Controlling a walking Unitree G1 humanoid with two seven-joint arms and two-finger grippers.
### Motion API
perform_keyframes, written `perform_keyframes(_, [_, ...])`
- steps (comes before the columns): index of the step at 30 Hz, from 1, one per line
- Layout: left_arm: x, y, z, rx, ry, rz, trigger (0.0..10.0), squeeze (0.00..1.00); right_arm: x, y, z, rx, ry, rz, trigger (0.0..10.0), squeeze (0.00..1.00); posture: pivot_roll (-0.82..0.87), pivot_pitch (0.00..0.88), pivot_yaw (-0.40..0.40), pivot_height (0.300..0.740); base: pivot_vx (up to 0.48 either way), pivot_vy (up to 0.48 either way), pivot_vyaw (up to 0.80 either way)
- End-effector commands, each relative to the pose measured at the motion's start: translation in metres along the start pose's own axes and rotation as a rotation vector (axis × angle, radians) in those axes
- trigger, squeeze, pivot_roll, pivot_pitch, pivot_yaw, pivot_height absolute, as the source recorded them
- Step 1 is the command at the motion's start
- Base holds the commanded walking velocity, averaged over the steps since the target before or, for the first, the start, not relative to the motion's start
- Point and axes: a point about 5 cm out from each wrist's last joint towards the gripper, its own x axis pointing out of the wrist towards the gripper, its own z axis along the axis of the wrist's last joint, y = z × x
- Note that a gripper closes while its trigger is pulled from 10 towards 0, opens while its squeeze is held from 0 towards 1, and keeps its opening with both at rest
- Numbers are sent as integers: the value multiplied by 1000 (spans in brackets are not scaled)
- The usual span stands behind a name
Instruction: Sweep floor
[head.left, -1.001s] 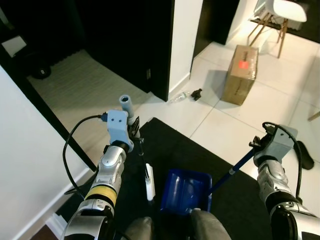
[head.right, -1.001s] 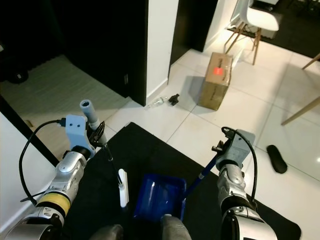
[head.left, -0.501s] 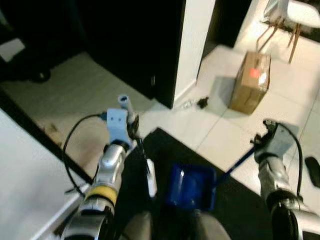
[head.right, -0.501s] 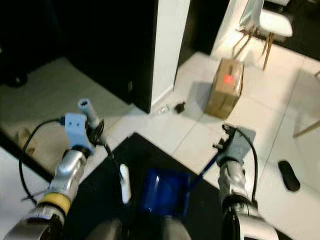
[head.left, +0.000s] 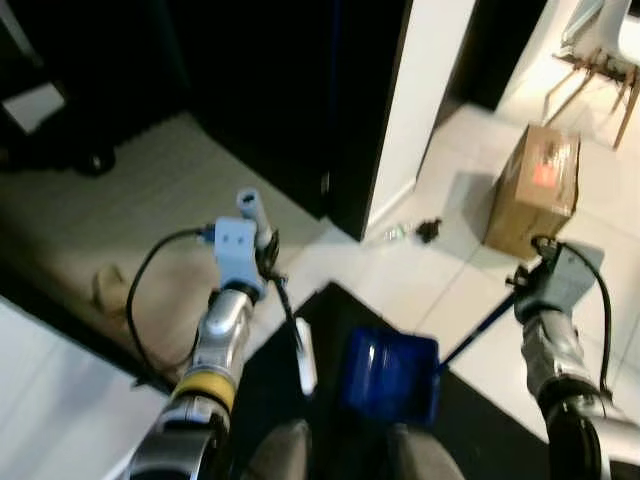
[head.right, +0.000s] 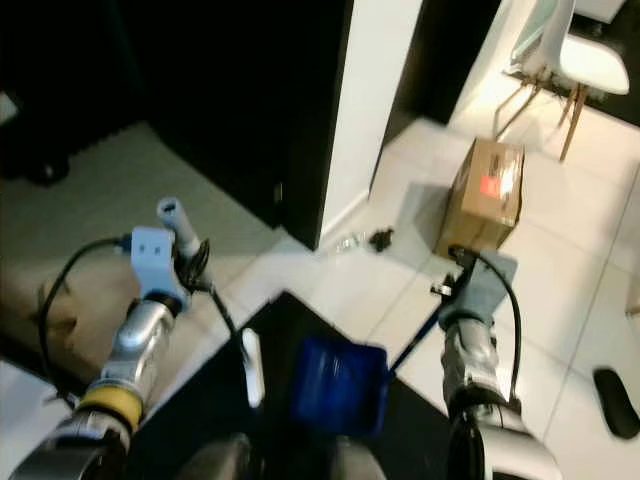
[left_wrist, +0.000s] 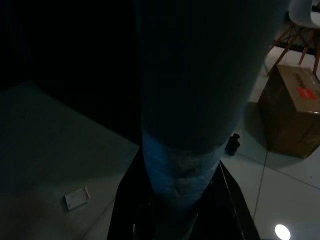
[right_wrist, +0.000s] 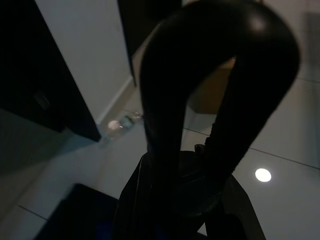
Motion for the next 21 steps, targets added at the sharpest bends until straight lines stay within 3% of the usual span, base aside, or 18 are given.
perform_keyframes(1, [2,-2,6,16,-28,-11,10000,0,2,-3,6,2,-25,-9,10000,0,41,0,-18,740,469,0,0])
perform_keyframes(21, [3,-2,6,17,-28,-12,10000,0,3,-2,9,-2,-33,-3,10000,0,40,0,-18,740,466,0,0])
